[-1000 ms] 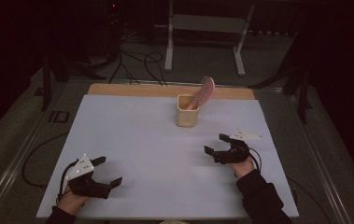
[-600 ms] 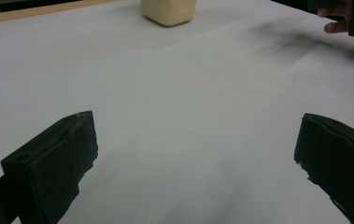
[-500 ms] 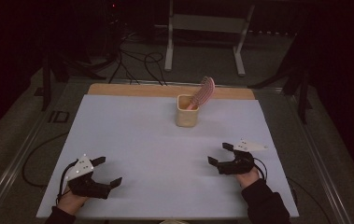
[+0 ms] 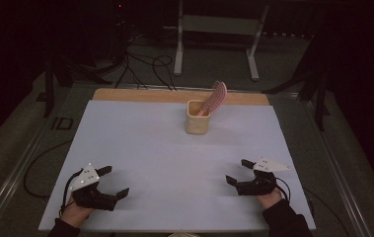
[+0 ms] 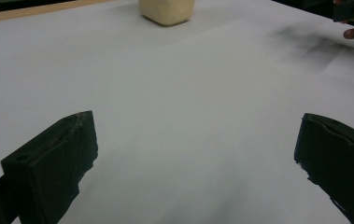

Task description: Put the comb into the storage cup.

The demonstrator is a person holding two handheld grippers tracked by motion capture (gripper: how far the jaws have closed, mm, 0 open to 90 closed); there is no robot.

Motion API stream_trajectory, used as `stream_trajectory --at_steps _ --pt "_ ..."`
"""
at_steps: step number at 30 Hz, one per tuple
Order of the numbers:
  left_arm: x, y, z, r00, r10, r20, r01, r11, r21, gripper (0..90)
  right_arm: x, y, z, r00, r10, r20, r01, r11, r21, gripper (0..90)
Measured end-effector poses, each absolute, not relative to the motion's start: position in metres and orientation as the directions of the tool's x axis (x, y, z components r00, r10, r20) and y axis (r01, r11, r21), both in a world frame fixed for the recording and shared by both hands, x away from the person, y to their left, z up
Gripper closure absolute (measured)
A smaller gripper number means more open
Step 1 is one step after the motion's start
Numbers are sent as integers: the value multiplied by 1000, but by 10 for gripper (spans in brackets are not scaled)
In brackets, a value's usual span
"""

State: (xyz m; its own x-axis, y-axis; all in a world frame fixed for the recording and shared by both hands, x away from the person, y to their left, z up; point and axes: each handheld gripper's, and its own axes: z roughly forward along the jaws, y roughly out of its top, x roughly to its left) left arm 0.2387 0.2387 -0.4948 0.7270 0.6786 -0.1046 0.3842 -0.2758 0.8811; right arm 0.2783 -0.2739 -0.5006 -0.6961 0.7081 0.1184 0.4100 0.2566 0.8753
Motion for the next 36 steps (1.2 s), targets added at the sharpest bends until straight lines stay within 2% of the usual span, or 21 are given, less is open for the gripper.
stream_trajectory --at_steps 11,22,31,36 --pt "239 239 -495 726 679 -108 386 -272 882 1 265 -289 -508 -684 720 117 424 261 867 90" --pt "239 238 -495 730 674 -111 387 -274 881 1 253 -308 -510 -638 756 146 443 205 873 91" --pt "239 238 -496 730 675 -109 391 -280 877 1 256 -298 -512 -668 737 104 419 257 871 91" --pt "239 238 -497 729 675 -111 391 -279 877 1 256 -298 -511 -676 728 115 409 239 881 91"
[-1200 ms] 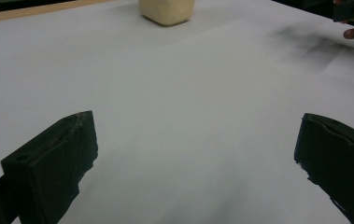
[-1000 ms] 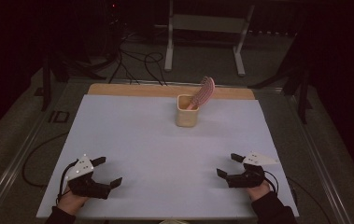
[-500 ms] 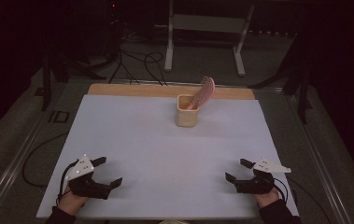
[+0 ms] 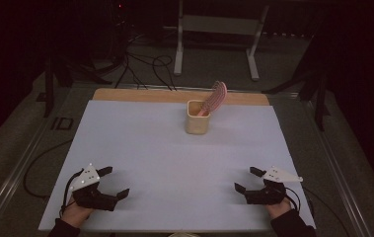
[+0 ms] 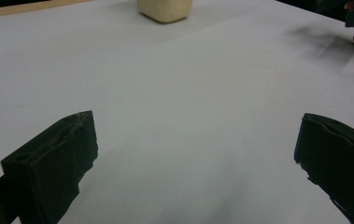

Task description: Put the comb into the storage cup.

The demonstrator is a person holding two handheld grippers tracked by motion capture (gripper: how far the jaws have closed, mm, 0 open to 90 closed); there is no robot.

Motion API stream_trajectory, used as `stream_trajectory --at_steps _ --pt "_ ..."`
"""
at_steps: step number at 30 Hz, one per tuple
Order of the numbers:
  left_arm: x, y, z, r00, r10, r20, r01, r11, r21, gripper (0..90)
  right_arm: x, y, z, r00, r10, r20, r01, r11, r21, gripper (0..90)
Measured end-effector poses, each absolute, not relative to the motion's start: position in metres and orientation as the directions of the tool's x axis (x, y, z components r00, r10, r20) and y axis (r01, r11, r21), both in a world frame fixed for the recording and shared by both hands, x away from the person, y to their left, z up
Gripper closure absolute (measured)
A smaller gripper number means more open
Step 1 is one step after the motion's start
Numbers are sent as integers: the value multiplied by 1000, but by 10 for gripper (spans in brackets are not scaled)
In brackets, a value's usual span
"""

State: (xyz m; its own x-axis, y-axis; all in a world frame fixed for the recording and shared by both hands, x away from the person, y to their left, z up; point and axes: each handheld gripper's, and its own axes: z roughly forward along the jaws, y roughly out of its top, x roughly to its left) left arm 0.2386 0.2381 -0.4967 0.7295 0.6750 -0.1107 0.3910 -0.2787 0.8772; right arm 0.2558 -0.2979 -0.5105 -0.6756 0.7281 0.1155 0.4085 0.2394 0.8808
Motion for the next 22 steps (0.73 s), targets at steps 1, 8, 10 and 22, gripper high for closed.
stream_trajectory --at_steps 1,8,10,22 --pt "238 238 -497 730 674 -110 391 -281 876 1 256 -298 -511 -676 727 119 409 236 882 91" --pt "238 238 -496 730 675 -107 390 -282 877 1 256 -295 -512 -686 719 112 409 254 876 91" --pt "238 238 -496 730 675 -109 390 -280 877 1 256 -295 -512 -686 719 110 409 257 876 91" --pt "237 238 -496 732 673 -107 387 -281 878 1 256 -294 -511 -685 720 112 408 253 877 91"
